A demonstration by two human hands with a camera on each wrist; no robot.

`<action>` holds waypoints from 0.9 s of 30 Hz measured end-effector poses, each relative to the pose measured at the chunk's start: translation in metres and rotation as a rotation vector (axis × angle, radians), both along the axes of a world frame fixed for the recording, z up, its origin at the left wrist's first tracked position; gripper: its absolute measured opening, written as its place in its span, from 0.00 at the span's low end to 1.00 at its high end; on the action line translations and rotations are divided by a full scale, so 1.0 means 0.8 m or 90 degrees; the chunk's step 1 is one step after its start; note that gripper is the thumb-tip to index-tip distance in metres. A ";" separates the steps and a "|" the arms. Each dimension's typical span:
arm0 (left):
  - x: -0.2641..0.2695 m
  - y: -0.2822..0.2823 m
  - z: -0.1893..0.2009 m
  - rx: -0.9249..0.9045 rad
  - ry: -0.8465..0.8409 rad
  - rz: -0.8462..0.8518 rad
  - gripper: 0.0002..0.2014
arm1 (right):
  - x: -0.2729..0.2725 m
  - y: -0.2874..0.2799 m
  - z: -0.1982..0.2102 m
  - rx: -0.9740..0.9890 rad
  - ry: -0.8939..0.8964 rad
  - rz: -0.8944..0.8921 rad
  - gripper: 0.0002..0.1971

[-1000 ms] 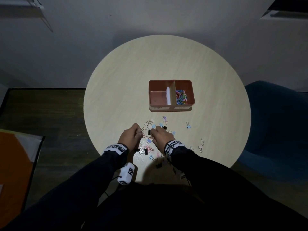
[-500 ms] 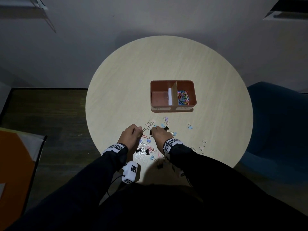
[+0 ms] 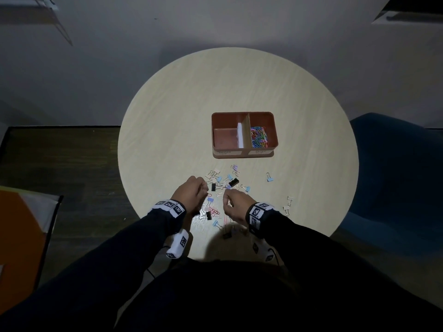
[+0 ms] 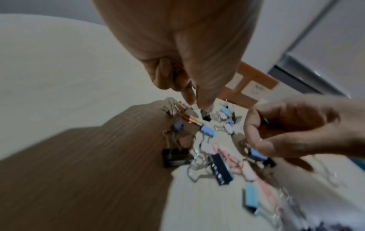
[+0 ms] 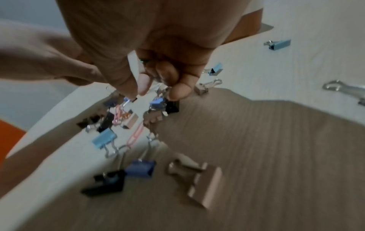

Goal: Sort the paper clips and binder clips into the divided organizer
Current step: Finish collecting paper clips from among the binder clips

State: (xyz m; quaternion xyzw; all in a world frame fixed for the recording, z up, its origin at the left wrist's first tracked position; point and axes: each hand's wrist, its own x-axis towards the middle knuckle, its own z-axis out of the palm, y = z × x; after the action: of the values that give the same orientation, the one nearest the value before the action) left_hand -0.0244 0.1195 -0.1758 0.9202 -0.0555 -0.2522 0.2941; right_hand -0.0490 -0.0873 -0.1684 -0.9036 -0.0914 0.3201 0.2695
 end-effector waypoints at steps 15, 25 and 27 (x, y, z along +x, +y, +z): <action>-0.008 -0.012 0.004 0.118 -0.044 -0.111 0.04 | -0.012 -0.020 -0.003 -0.116 -0.046 0.301 0.13; -0.038 -0.002 -0.003 0.047 0.025 -0.119 0.08 | -0.018 -0.008 -0.001 -0.109 -0.058 0.352 0.01; -0.041 -0.004 -0.001 0.028 0.027 -0.124 0.06 | -0.020 -0.006 0.001 -0.104 -0.047 0.325 0.03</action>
State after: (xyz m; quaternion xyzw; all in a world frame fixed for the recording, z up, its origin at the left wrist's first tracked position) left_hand -0.0569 0.1162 -0.1766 0.9113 -0.1331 -0.2999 0.2488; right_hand -0.0648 -0.0924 -0.1672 -0.8811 -0.3003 0.3507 0.1027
